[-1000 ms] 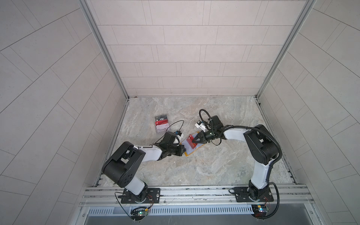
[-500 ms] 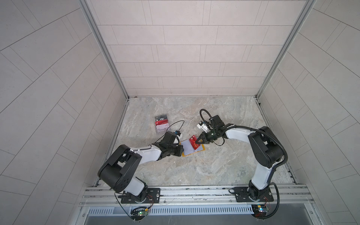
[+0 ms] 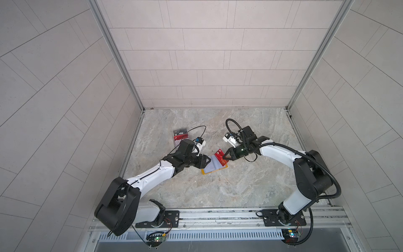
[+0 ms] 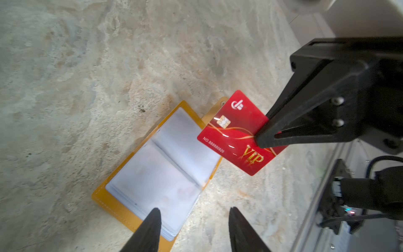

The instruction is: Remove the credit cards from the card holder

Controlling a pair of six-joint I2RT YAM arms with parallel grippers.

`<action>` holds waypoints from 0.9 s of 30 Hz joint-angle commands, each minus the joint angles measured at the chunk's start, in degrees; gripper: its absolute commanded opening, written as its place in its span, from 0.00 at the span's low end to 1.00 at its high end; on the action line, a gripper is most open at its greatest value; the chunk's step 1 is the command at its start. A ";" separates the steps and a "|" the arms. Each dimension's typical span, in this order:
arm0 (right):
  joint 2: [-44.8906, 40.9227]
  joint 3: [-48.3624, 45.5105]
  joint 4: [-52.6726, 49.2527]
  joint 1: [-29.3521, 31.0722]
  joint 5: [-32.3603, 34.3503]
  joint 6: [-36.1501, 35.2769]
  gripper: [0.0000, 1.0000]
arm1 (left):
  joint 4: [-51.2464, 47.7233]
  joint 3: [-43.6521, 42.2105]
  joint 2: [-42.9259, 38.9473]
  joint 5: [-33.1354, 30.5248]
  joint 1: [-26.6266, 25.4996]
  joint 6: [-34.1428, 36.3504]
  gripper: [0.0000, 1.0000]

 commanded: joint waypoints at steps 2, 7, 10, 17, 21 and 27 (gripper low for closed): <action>-3.72 2.98 -7.98 -0.10 -4.99 -10.61 0.00 | -2.10 2.83 -3.24 12.99 4.93 1.98 0.66; -5.29 3.10 -8.00 0.38 -13.33 -11.78 0.00 | -9.14 7.93 -5.64 19.97 6.06 6.13 0.69; -6.46 3.30 -7.87 1.61 -17.14 -13.01 0.00 | -12.78 10.47 -6.13 24.25 6.23 8.85 0.73; -9.33 4.25 -8.61 3.27 -22.83 -15.63 0.00 | -21.88 15.33 -5.68 29.95 6.22 14.71 0.70; -10.19 2.88 -3.13 4.45 -23.08 -12.27 0.00 | -24.66 16.90 -5.54 32.60 6.23 16.38 0.66; -9.17 3.61 -1.06 4.65 -24.16 -11.21 0.00 | -31.06 19.20 -4.39 36.37 6.23 21.39 0.57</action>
